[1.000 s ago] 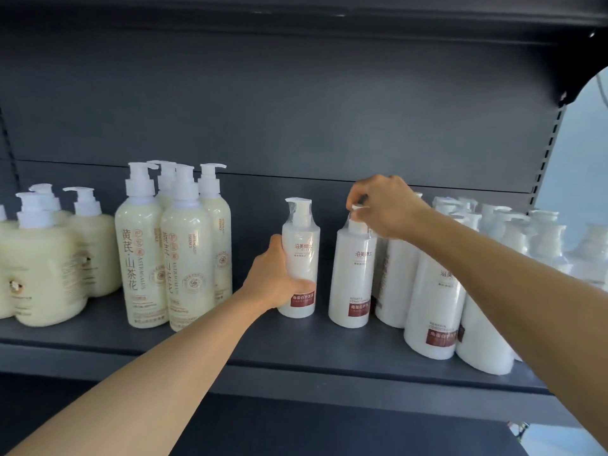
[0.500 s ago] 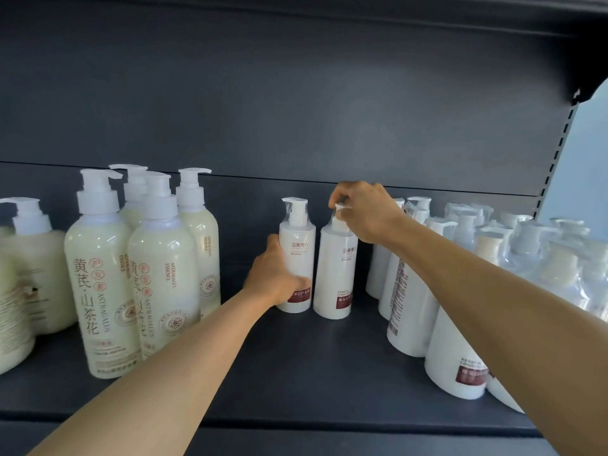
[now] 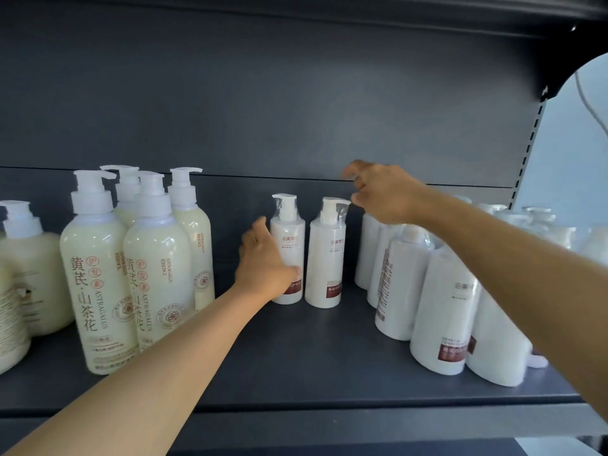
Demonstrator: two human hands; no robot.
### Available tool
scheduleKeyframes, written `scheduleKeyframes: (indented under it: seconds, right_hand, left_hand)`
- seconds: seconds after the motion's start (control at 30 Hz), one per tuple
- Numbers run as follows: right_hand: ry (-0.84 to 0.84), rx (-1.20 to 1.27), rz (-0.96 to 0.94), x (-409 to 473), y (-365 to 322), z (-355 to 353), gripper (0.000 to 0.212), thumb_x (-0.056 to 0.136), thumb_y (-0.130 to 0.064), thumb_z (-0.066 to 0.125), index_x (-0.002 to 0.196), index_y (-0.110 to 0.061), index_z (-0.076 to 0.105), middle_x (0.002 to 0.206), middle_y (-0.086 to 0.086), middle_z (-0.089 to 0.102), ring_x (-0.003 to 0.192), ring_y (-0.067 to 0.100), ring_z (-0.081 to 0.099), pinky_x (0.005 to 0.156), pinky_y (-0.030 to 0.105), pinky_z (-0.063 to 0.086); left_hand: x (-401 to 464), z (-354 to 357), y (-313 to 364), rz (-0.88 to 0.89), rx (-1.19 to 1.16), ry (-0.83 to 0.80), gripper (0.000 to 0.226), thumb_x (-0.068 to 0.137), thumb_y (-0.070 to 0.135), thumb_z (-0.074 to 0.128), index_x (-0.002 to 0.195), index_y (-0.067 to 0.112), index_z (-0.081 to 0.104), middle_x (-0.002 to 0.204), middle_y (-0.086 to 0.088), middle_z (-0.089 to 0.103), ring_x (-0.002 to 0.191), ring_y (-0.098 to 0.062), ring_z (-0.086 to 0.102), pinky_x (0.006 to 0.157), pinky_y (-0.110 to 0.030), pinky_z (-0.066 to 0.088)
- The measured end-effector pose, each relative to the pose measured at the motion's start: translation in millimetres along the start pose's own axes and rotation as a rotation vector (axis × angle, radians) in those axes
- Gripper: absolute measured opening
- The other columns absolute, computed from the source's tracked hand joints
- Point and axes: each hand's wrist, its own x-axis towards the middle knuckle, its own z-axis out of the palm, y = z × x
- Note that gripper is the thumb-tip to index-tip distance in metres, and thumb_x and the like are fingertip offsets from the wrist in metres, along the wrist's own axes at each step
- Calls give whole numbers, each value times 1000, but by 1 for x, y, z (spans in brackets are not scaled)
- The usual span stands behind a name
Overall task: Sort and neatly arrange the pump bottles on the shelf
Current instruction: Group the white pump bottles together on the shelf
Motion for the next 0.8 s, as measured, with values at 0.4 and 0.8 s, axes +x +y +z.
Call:
scheduleKeyframes:
  seconds: [0.4,0.8]
  right_hand:
    - [-43,-189,151,-50,51,-78,33,95,-6,39,116,-19,61,124,2,60,116,23,53,95,29,40]
    - [-151,-129,117,-47,68,-62,38,92,3,35,103,-20,63,111,-2,65,108,19,56,81,23,39]
  left_hand:
    - [-16,18,106,475,144,-242,57,78,37,71,128,21,48,130,3,51,120,-16,46,97,-31,41]
    - [-16,32,122,316,107,-480,71,68,26,82,128,17,45,124,4,53,109,-18,53,93,-31,45]
